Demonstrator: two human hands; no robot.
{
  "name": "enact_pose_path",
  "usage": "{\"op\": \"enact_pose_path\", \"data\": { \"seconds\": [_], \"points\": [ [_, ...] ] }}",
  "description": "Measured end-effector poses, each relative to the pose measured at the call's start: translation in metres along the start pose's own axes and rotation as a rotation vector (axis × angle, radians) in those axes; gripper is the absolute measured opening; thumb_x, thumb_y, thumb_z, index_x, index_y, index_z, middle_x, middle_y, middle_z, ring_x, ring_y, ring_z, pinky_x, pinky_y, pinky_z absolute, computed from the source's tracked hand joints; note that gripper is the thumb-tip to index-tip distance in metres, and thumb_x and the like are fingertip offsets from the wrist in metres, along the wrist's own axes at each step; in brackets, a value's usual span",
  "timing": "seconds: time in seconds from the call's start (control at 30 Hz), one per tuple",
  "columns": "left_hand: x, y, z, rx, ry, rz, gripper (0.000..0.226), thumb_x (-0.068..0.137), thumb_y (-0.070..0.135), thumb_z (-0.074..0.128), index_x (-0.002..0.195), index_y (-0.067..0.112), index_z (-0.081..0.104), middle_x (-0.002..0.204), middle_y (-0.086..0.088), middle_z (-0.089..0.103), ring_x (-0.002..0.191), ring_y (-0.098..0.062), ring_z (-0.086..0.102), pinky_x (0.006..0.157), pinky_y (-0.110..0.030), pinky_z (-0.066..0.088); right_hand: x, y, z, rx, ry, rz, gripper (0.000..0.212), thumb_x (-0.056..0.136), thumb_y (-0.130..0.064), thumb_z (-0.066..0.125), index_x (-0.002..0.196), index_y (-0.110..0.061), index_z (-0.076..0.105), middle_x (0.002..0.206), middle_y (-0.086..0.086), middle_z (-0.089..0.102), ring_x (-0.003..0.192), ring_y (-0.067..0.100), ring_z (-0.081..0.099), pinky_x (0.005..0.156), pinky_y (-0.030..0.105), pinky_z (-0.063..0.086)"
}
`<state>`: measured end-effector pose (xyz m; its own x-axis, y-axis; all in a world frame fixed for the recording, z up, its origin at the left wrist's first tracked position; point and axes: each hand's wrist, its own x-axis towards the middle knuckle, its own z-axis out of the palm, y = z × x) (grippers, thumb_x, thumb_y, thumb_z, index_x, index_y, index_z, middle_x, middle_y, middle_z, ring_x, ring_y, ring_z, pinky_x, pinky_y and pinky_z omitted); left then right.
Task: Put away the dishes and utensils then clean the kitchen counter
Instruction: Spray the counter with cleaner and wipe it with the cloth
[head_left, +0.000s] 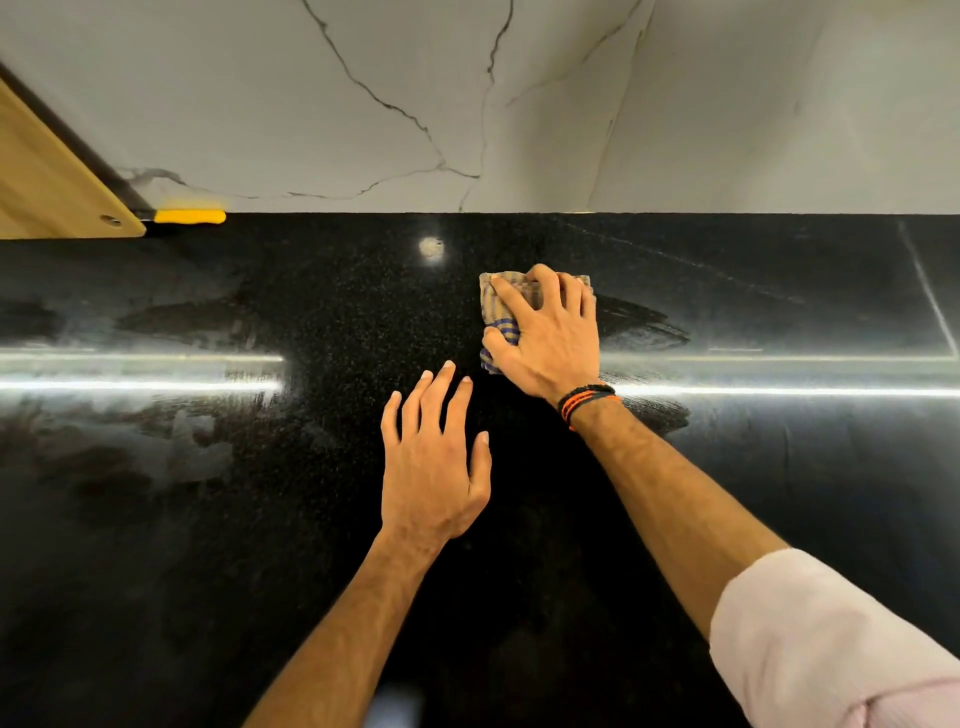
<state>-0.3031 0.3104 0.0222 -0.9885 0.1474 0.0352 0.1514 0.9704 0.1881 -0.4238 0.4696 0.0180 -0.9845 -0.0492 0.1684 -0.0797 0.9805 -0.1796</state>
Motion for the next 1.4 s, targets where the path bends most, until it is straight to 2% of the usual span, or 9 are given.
{"op": "enact_pose_path", "data": {
  "seconds": [0.27, 0.5, 0.63, 0.8, 0.97, 1.2, 1.4],
  "points": [
    [0.001, 0.000, 0.000, -0.024, -0.017, -0.006, 0.061, 0.093, 0.043, 0.041, 0.148, 0.017, 0.039, 0.161, -0.001, 0.024, 0.148, -0.022, 0.022, 0.118, -0.051, 0.019, 0.026, 0.076, -0.009, -0.033, 0.049, 0.126, 0.057, 0.082, -0.058, 0.042, 0.135, -0.040, 0.053, 0.138, 0.004, 0.043, 0.124, 0.031, 0.040, 0.112, 0.048, 0.027],
    [0.000, 0.001, -0.001, -0.009, -0.030, -0.002, 0.061, 0.094, 0.043, 0.040, 0.149, 0.017, 0.037, 0.161, -0.002, 0.023, 0.148, -0.023, 0.021, 0.118, -0.051, 0.018, 0.032, 0.065, -0.006, -0.048, 0.023, 0.134, 0.057, 0.085, -0.058, 0.039, 0.138, -0.039, 0.050, 0.141, 0.006, 0.039, 0.127, 0.033, 0.035, 0.113, 0.051, 0.023],
    [0.001, 0.001, -0.002, -0.011, -0.027, -0.006, 0.062, 0.093, 0.043, 0.042, 0.149, 0.017, 0.038, 0.161, -0.003, 0.024, 0.148, -0.023, 0.022, 0.118, -0.052, 0.019, 0.051, 0.022, 0.005, -0.058, -0.001, 0.086, 0.060, 0.080, -0.061, 0.036, 0.135, -0.040, 0.053, 0.141, 0.006, 0.041, 0.126, 0.034, 0.037, 0.110, 0.051, 0.025],
    [0.001, 0.001, -0.001, -0.017, -0.022, -0.003, 0.061, 0.093, 0.042, 0.043, 0.148, 0.016, 0.039, 0.161, -0.003, 0.025, 0.148, -0.023, 0.023, 0.118, -0.051, 0.019, 0.077, -0.014, 0.016, -0.058, -0.059, 0.047, 0.063, 0.081, -0.064, 0.034, 0.137, -0.041, 0.050, 0.145, 0.006, 0.038, 0.131, 0.034, 0.034, 0.114, 0.051, 0.019],
    [0.000, 0.000, -0.001, -0.013, -0.017, -0.003, 0.061, 0.093, 0.042, 0.043, 0.148, 0.016, 0.040, 0.161, -0.003, 0.025, 0.148, -0.022, 0.023, 0.118, -0.051, 0.020, 0.082, -0.005, 0.016, -0.033, -0.057, 0.019, 0.064, 0.081, -0.064, 0.031, 0.139, -0.043, 0.050, 0.144, 0.005, 0.038, 0.130, 0.033, 0.035, 0.115, 0.050, 0.020],
    [0.000, 0.000, 0.000, -0.022, -0.015, -0.002, 0.061, 0.094, 0.043, 0.042, 0.149, 0.016, 0.039, 0.161, -0.002, 0.025, 0.148, -0.022, 0.022, 0.118, -0.051, 0.020, 0.094, 0.059, 0.007, -0.044, -0.038, 0.026, 0.061, 0.082, -0.061, 0.038, 0.139, -0.045, 0.048, 0.143, 0.007, 0.039, 0.130, 0.033, 0.036, 0.114, 0.048, 0.025],
    [0.000, -0.001, 0.001, -0.024, -0.012, 0.000, 0.061, 0.094, 0.043, 0.041, 0.149, 0.017, 0.038, 0.161, -0.002, 0.024, 0.148, -0.022, 0.022, 0.118, -0.052, 0.020, 0.093, 0.061, 0.005, -0.060, -0.065, 0.003, 0.064, 0.083, -0.063, 0.033, 0.143, -0.044, 0.045, 0.145, 0.007, 0.037, 0.132, 0.033, 0.033, 0.116, 0.048, 0.023]
  ]
}}
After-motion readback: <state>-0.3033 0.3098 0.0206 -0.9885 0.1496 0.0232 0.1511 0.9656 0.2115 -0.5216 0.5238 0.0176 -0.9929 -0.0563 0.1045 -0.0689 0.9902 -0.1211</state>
